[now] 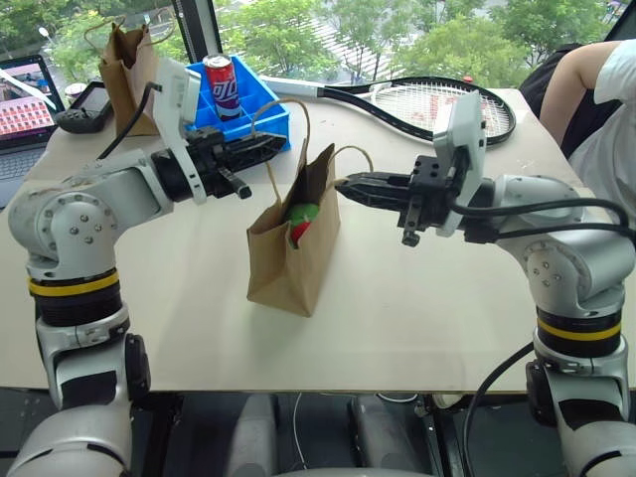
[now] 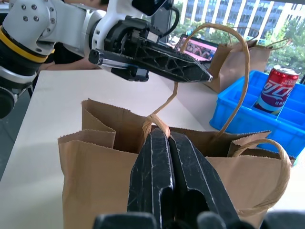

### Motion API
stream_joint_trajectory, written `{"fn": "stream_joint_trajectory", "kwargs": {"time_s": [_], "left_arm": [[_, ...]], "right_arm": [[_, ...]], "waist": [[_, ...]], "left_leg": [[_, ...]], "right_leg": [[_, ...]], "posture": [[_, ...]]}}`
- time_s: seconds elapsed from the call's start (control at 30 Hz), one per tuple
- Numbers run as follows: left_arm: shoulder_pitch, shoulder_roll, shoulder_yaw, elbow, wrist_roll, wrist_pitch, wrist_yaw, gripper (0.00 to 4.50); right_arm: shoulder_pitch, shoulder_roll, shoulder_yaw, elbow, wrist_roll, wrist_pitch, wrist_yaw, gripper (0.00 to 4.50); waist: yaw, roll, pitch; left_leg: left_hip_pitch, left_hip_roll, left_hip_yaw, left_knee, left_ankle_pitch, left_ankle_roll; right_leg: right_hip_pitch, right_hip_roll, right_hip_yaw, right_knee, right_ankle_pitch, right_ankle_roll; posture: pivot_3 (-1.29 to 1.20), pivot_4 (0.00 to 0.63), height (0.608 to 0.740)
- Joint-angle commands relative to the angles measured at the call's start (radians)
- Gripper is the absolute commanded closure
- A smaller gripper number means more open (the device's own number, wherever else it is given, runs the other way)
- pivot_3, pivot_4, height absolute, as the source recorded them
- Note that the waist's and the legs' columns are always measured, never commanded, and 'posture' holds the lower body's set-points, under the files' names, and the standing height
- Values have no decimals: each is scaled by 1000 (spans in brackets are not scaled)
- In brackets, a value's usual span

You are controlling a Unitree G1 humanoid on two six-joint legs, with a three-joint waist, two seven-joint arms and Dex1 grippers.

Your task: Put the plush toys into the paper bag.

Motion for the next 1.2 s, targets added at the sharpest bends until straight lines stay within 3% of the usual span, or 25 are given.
{"fn": "stream_joint_trajectory", "kwargs": {"time_s": [0.03,0.07,0.13,0.4,0.47,0.57,0.63,0.67,0.73,0.9,0.93,1.07,1.2], "left_arm": [[28,60,8,-54,-74,51,-88,3921],[28,75,19,-46,-83,56,-99,3715],[27,109,35,-33,-87,59,-121,2991],[60,266,144,50,-104,9,-278,63],[127,291,168,29,-71,-81,-370,0],[323,352,155,-55,-1,-202,-530,0],[440,373,180,-106,-41,-193,-612,0],[474,374,193,-122,-60,-192,-629,0],[532,360,187,-170,-54,-225,-637,0],[560,260,124,-274,-44,-254,-502,0],[552,243,116,-284,-57,-242,-475,0],[555,208,39,-328,-1,-253,-391,0],[567,177,-2,-351,20,-258,-320,0]], "right_arm": [[8,1,-31,-41,74,62,-23,4500],[7,3,-43,-42,95,77,-29,3868],[-1,-2,-69,-44,135,104,-35,3357],[-94,-99,-269,48,354,198,-38,550],[-116,-132,-324,86,394,202,-42,23],[-116,-203,-372,128,440,233,-26,23],[-28,-283,-349,101,423,258,33,23],[16,-312,-333,82,417,264,56,579],[94,-315,-301,39,443,283,59,1111],[216,-212,-89,-38,253,156,-5,2857],[225,-188,-30,-31,173,100,-25,2990],[245,18,127,5,-29,-110,-128,4492],[272,106,204,21,-134,-190,-156,4492]], "waist": [[-2,0,0],[-1,0,0],[0,0,0],[1,0,0],[1,0,0],[-1,1,1],[1,1,1],[4,0,0],[8,-1,0],[5,0,1],[3,0,1],[-3,-1,1],[3,0,1]], "left_leg": [[0,0,0,0,0,0],[0,0,0,0,0,0],[0,0,0,0,0,0],[0,0,0,0,0,0],[0,0,0,-1,0,0],[0,1,2,-2,0,0],[0,1,2,-3,0,0],[0,1,2,-3,0,0],[0,2,2,-5,0,0],[2,2,4,-6,1,2],[2,2,4,-6,1,2],[3,2,4,-8,2,3],[4,2,4,-9,2,3]], "right_leg": [[0,0,0,0,0,0],[0,0,0,0,0,0],[0,0,0,0,0,-1],[-1,0,0,-1,0,-1],[-1,0,0,-1,0,-1],[-1,0,0,-1,-1,-2],[-2,-1,0,-1,-1,-4],[-2,-1,0,-2,-2,-5],[-2,-1,-2,-3,-3,-6],[-1,-1,-1,-4,-3,-6],[0,-1,0,-4,-3,-6],[-1,0,0,-4,-2,-5],[-1,0,1,-4,-2,-5]], "posture": [[0,150,658],[0,150,658],[0,150,658],[0,150,658],[0,150,658],[0,150,658],[0,150,658],[0,150,658],[0,150,658],[0,150,658],[0,150,658],[0,150,658],[0,150,658]]}}
